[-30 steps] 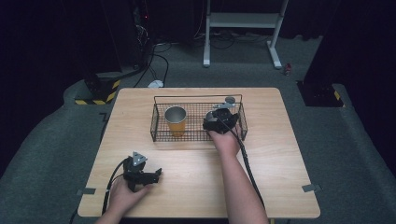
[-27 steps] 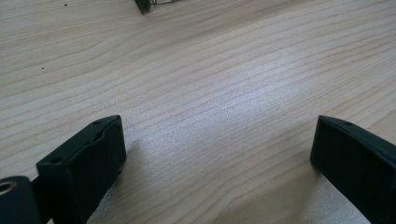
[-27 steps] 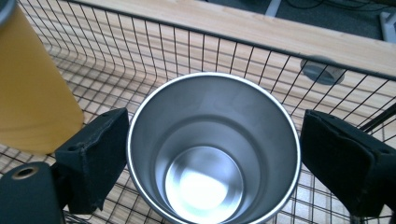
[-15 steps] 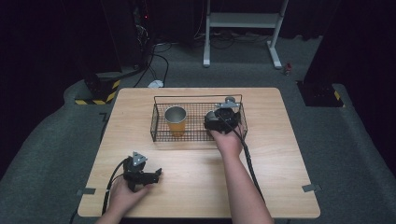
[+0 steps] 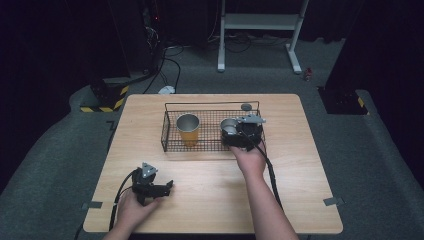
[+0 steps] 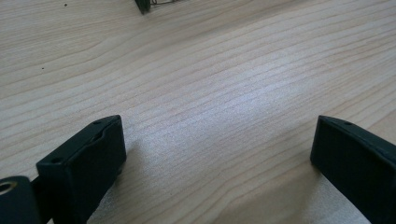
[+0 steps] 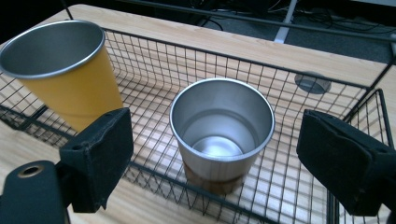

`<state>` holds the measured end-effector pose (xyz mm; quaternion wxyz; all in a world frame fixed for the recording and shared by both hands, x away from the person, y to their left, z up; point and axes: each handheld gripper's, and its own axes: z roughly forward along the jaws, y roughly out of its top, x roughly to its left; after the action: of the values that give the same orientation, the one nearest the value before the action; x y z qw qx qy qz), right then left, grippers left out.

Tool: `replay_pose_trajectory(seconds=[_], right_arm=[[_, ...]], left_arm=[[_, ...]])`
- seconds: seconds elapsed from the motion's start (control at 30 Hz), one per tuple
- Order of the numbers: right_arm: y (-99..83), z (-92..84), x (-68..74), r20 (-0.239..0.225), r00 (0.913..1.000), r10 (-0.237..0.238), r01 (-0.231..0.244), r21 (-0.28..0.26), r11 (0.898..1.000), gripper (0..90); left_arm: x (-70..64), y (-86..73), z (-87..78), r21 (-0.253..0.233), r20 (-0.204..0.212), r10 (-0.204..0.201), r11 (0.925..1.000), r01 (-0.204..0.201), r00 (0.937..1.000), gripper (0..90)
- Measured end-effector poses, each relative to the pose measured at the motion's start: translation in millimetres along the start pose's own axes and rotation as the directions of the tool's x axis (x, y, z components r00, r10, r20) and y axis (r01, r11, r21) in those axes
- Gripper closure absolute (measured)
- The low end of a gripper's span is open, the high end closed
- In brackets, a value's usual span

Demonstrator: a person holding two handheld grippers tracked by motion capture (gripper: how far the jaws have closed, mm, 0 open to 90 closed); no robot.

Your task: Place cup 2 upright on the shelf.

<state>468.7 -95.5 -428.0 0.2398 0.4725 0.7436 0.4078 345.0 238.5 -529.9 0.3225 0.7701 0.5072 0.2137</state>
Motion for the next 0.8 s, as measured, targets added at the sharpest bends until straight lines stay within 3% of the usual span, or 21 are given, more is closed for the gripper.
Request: replay_pose_trajectory(seconds=[0.8], right_arm=[[-52.5, -46.5, -20.4, 0.017, 0.9994, -0.029, 0.029, -0.01, 1.0, 11.8]], left_arm=[[0.1, 0.0, 0.0, 0.0, 0.001, 0.0, 1.0, 0.0, 1.0, 3.7]])
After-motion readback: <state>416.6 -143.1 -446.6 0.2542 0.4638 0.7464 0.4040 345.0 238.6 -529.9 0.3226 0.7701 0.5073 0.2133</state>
